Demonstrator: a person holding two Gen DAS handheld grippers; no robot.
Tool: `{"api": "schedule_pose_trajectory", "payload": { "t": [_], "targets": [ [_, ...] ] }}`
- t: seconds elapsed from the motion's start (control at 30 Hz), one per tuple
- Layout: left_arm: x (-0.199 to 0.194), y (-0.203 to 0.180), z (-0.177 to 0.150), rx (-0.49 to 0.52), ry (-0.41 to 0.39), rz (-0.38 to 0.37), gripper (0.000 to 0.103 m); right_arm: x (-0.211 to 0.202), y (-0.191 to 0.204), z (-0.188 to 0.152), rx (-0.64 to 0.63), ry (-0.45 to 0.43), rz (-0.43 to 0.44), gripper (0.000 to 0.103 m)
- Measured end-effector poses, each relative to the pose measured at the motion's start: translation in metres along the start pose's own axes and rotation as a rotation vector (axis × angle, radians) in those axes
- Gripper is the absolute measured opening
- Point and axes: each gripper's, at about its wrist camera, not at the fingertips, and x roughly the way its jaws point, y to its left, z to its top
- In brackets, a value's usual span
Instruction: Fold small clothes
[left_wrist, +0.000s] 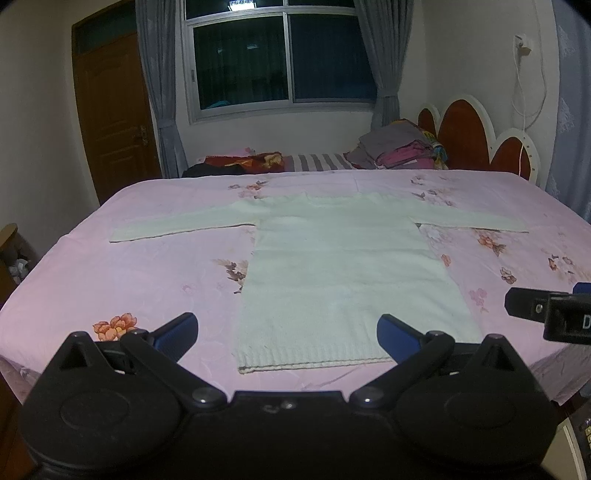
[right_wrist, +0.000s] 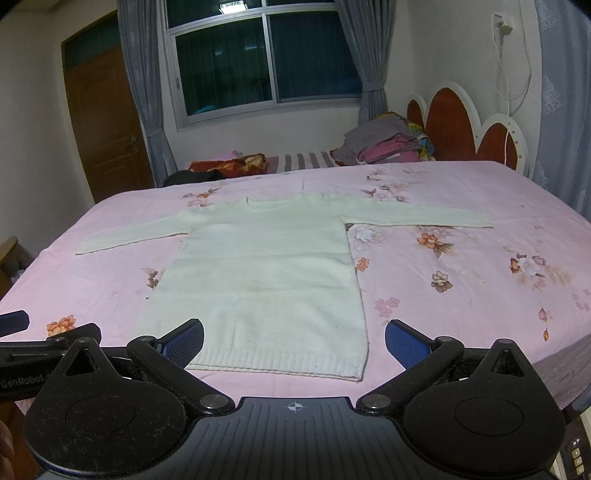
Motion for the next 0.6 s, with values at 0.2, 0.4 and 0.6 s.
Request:
{"api": "schedule_pose_trajectory", "payload": {
  "t": [0.2, 0.4, 0.6],
  "targets": [
    [0.002, 0.000, 0.000, 0.005, 0.009, 0.005, 0.103, 0.002, -0.003, -0.001, 0.007, 0.004, 0.005, 0.103],
    [0.017, 0.004, 0.007, -0.003, 0.017, 0.016, 0.103, 0.012, -0.013, 0.004, 0.023, 0.004, -0.001, 0.103],
    [0.047, 0.005, 0.026, -0.012, 0.013, -0.005, 0.103, 0.033, -0.021, 0.019, 0.042, -0.001, -0.029, 0.103]
  ]
}}
